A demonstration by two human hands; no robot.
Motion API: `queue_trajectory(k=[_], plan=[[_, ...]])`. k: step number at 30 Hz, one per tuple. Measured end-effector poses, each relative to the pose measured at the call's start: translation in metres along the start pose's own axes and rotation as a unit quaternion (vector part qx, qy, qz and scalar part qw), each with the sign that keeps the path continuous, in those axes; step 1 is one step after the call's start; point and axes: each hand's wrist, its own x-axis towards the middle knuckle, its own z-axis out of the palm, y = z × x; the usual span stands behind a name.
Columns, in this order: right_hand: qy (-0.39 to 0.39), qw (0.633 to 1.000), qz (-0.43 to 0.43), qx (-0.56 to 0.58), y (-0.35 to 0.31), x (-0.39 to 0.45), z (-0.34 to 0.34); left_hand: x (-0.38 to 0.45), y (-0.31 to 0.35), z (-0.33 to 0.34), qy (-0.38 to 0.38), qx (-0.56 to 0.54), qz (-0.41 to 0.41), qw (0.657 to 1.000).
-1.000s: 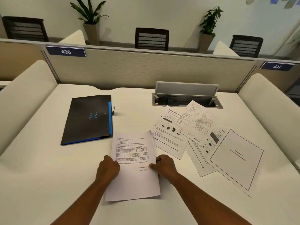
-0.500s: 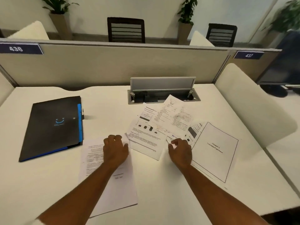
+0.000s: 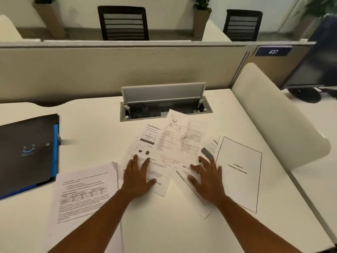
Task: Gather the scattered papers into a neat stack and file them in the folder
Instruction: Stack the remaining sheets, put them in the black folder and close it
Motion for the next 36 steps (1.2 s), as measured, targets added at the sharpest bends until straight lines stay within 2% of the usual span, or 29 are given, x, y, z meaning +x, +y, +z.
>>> queue_trajectory(k=[4, 6, 8, 12, 17, 19, 22, 26, 29, 32, 36], plan=[[0.034, 0.998, -0.024, 0.037, 0.036, -0.004, -0.009, -0.004, 0.020, 0.001, 0.103, -0.064, -0.036, 0.992], [0.028, 0.997, -0.054, 0.046, 0.047, -0.006, -0.013, -0.005, 0.027, 0.002, 0.164, -0.095, -0.083, 0.978], [0.013, 0.994, -0.075, 0.072, 0.053, -0.008, -0.019, -0.005, 0.029, 0.004, 0.193, -0.098, -0.139, 0.966], [-0.019, 0.995, -0.073, 0.068, 0.047, -0.013, -0.023, -0.008, 0.039, 0.007, 0.142, -0.082, -0.194, 0.967], [0.003, 0.994, -0.112, 0.007, 0.020, -0.019, -0.015, -0.008, 0.052, -0.006, 0.098, -0.099, -0.236, 0.962], [-0.019, 0.994, -0.106, -0.004, 0.007, -0.025, -0.006, -0.010, 0.052, -0.012, 0.081, -0.099, -0.259, 0.957], [-0.042, 0.995, -0.090, -0.004, -0.005, -0.034, 0.005, -0.013, 0.044, -0.016, 0.071, -0.145, -0.269, 0.949], [-0.057, 0.992, -0.114, 0.000, -0.009, -0.032, 0.003, -0.018, 0.029, -0.020, 0.081, -0.259, -0.252, 0.929], [-0.036, 0.993, -0.114, 0.021, -0.008, -0.029, 0.000, -0.022, 0.019, -0.027, 0.104, -0.347, -0.248, 0.899], [-0.019, 0.997, -0.078, 0.013, -0.008, -0.026, -0.002, -0.024, 0.006, -0.037, 0.132, -0.397, -0.258, 0.871], [-0.049, 0.999, -0.023, -0.008, -0.011, -0.020, -0.005, -0.031, -0.016, -0.053, 0.188, -0.441, -0.258, 0.839]])
